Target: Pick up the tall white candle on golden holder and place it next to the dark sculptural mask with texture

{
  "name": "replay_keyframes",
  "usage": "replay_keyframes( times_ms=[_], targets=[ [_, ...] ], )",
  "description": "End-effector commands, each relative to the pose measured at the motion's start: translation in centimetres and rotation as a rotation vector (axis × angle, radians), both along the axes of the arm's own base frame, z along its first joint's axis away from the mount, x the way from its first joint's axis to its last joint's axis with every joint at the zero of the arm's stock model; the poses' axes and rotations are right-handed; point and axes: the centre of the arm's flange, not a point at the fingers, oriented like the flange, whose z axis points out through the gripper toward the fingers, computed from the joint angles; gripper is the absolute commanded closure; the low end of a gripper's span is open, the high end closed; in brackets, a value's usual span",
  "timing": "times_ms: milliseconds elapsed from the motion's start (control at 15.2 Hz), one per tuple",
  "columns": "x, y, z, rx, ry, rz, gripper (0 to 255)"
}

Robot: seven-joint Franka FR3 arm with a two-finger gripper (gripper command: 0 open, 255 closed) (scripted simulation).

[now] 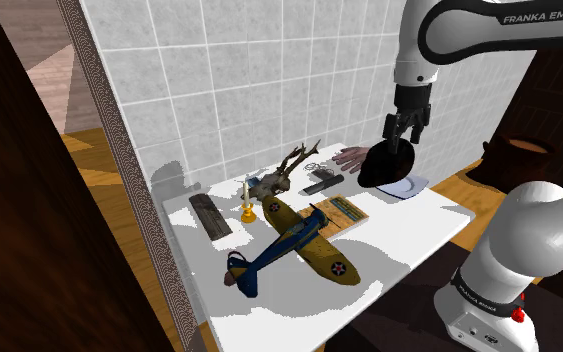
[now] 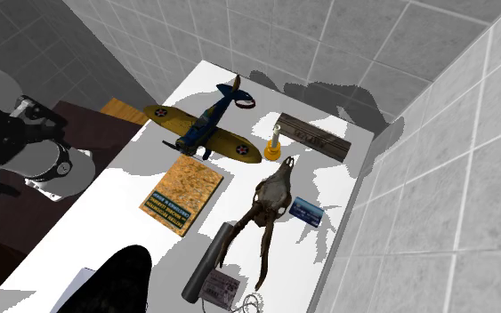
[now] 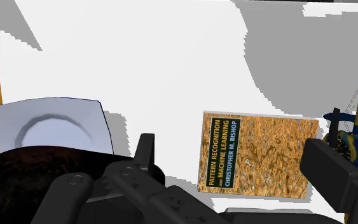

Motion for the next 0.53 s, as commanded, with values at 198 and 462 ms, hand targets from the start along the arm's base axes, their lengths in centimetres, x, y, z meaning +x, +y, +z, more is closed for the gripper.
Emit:
replay_keyframes(
  times_ms=[198,462],
  targets=[
    [3.1,1.9,-1.2,0.004,-0.011,0.034,0],
    [7.1,4.6,-2.8,0.009,-0.025,0.079,0]
  ],
)
